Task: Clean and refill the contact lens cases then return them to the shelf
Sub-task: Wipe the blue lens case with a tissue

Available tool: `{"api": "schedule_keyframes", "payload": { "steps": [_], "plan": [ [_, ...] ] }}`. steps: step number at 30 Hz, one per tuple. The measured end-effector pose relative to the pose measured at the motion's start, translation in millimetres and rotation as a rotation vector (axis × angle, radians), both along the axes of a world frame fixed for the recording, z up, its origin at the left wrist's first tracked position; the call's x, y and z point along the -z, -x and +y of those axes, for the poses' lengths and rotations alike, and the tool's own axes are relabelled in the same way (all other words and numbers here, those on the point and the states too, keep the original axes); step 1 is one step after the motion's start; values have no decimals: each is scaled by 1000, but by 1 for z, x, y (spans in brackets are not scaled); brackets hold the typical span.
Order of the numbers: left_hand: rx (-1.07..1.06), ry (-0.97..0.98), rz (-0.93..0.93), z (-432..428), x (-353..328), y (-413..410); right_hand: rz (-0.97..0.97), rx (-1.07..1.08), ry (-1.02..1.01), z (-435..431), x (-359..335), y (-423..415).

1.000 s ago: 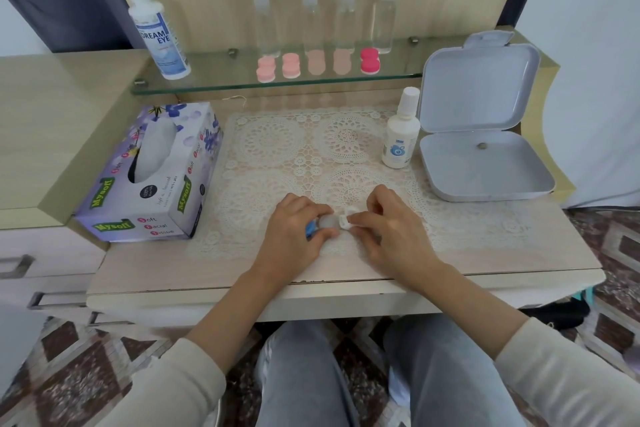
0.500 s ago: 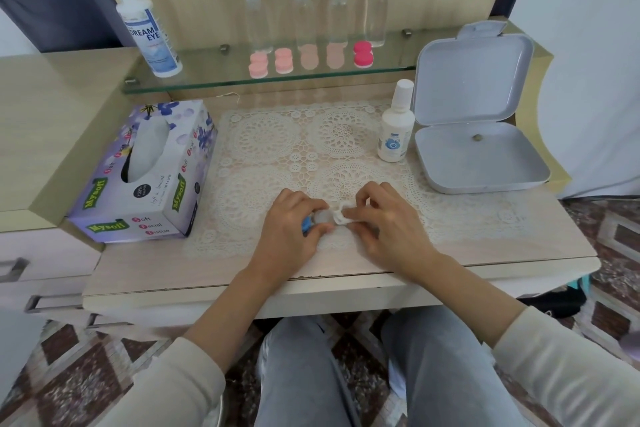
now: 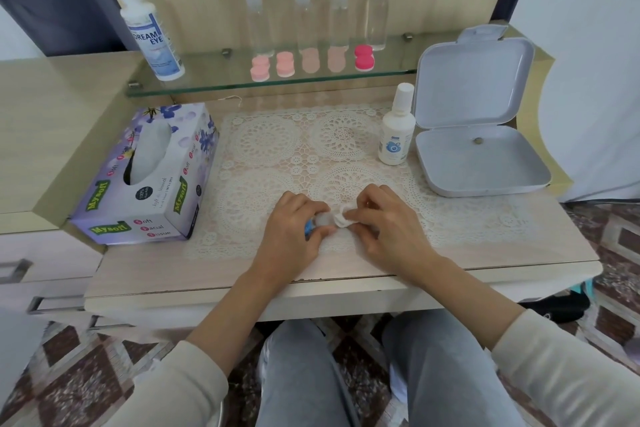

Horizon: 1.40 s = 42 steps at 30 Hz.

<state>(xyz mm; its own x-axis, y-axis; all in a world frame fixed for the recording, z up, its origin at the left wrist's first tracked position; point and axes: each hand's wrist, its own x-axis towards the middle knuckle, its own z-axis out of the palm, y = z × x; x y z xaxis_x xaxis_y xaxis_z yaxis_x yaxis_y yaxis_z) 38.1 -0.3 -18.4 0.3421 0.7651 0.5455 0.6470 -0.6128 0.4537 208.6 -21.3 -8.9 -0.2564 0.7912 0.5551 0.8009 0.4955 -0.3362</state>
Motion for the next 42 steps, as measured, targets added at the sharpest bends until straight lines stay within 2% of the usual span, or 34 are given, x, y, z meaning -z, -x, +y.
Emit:
{"api": "schedule_keyframes", "payload": {
  "steps": [11,18,23,30,39,42],
  "plan": [
    [-23,-37,38,0,-1,-1,-70,32,-3,0,3,1],
    [1,-47,42,-1,-2,-2,-17,26,10,-1,0,2],
    [-15,-37,45,-1,-3,-2,-77,49,-33,0,4,2],
    [-22,-4,84,-1,-1,-2,-44,-18,7,1,4,2],
    [-121,-12,28,-2,-4,-2,256,8,-120,-1,5,-3],
    [-206,11,-51,-3,-9,-1,275,-23,-129,-6,4,-4]
  ]
}}
